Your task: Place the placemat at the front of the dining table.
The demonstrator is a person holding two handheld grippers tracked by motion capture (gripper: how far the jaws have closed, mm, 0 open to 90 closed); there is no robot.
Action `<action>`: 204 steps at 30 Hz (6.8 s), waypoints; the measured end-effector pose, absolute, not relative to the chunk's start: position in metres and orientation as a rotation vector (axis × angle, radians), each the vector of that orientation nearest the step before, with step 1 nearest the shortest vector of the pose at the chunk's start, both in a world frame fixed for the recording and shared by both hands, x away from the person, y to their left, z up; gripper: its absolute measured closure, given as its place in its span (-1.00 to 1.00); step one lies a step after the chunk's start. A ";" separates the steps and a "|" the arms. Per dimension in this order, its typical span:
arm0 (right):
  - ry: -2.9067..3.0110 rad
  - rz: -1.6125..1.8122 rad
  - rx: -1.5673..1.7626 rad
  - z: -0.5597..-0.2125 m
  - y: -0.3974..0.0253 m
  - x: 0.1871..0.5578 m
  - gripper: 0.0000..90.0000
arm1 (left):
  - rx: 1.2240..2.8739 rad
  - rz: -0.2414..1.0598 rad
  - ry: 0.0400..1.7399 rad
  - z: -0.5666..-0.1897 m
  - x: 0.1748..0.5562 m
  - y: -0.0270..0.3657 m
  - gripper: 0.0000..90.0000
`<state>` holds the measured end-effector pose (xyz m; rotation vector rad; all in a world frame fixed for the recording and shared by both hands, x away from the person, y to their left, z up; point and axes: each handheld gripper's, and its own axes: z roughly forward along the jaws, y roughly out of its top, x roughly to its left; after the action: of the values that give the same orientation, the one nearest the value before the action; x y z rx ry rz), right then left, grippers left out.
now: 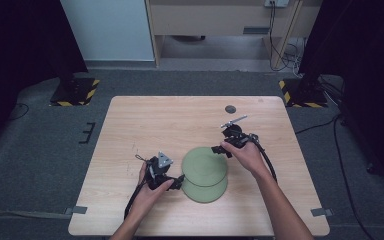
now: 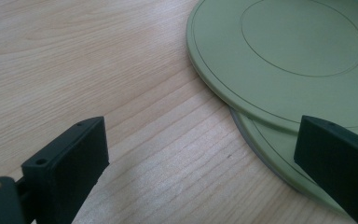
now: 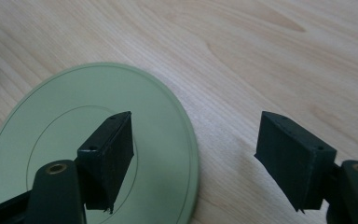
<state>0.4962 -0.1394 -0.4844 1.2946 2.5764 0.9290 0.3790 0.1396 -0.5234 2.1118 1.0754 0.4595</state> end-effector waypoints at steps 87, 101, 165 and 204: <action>2.674 1.057 1.203 -0.482 -0.139 0.493 0.69 | 2.107 0.480 1.161 -0.529 0.388 0.129 -1.00; 2.659 1.029 1.158 -0.478 -0.140 0.491 0.89 | 2.098 0.482 1.156 -0.528 0.387 0.130 -0.98; 2.353 1.255 1.181 -0.365 -0.155 0.498 0.92 | 2.030 0.533 1.253 -0.520 0.399 0.182 -0.94; 2.227 1.233 1.287 -0.362 -0.135 0.562 0.92 | 1.955 0.600 1.486 -0.533 0.411 0.248 -0.93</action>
<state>0.5622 -0.1350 -0.3615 1.2875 2.2266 1.2332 0.4114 0.2483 -0.5329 1.9548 1.4858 0.6004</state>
